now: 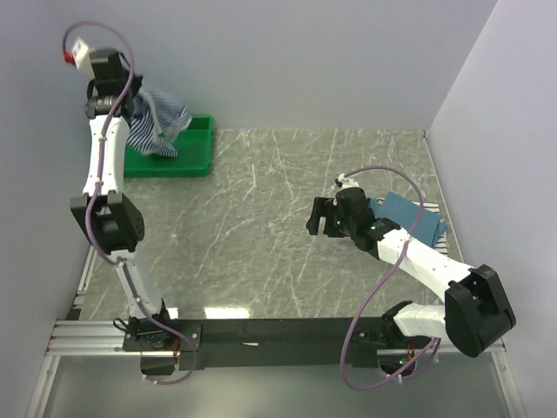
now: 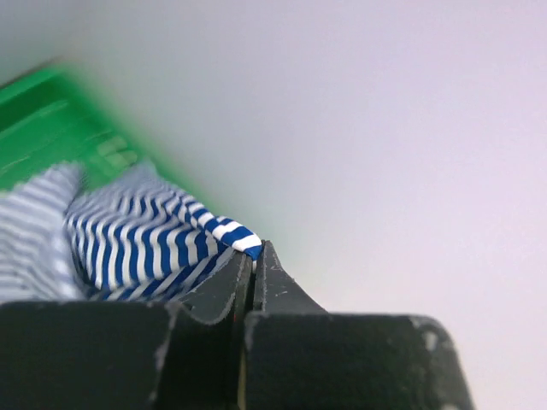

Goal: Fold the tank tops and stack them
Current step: Grab the tank top from the pile, then move the tank top to the center of the board

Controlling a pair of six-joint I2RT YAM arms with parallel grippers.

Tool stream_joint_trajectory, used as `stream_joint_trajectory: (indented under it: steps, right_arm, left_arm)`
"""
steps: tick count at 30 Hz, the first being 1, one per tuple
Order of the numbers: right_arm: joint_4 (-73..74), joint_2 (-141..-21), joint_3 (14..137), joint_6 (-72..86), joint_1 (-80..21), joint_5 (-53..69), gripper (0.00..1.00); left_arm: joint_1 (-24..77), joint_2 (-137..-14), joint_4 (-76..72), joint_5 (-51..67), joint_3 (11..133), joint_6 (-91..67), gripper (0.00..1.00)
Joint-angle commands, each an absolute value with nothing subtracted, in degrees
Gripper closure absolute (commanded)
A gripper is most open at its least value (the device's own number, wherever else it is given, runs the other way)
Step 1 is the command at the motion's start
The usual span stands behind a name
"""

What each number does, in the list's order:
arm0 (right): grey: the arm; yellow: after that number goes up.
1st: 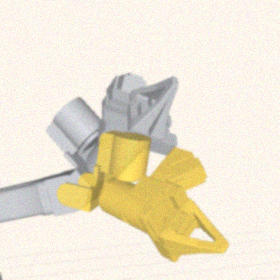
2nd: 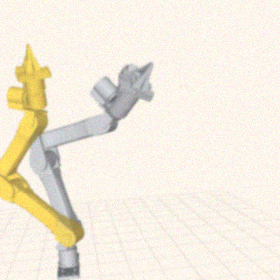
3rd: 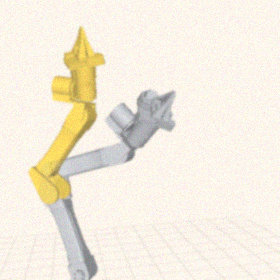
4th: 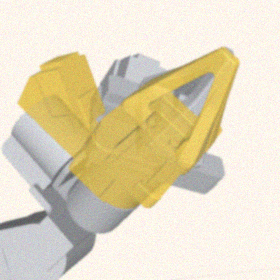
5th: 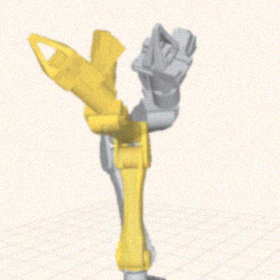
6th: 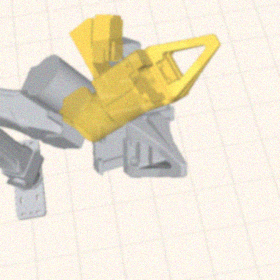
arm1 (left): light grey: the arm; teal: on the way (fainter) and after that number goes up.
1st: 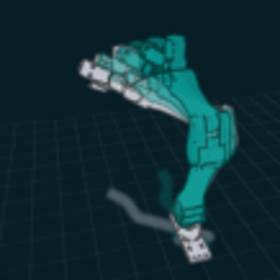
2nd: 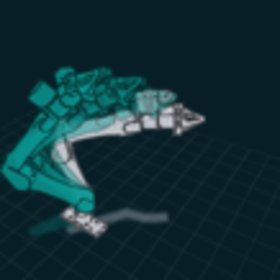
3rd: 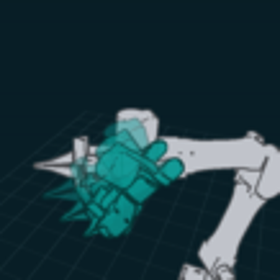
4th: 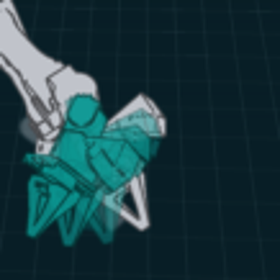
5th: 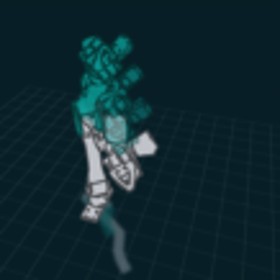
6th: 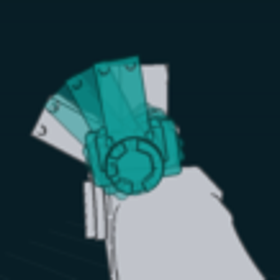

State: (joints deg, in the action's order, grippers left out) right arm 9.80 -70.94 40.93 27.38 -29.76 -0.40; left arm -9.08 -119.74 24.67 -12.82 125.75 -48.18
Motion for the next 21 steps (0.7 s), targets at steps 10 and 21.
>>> stream_joint_trajectory:
  steps: [10, 21]
  right_arm:
    - [11.86, -60.23, 42.63, 28.04, -29.88, -8.34, 0.09]
    - [12.4, -49.31, 43.86, 30.5, -29.79, -10.63, 0.09]
  left_arm:
    - [19.65, -91.27, 11.79, -14.65, 122.81, -37.26, 1.0]
    - [35.85, -80.08, 13.28, -25.47, 104.53, -41.57, 1.0]
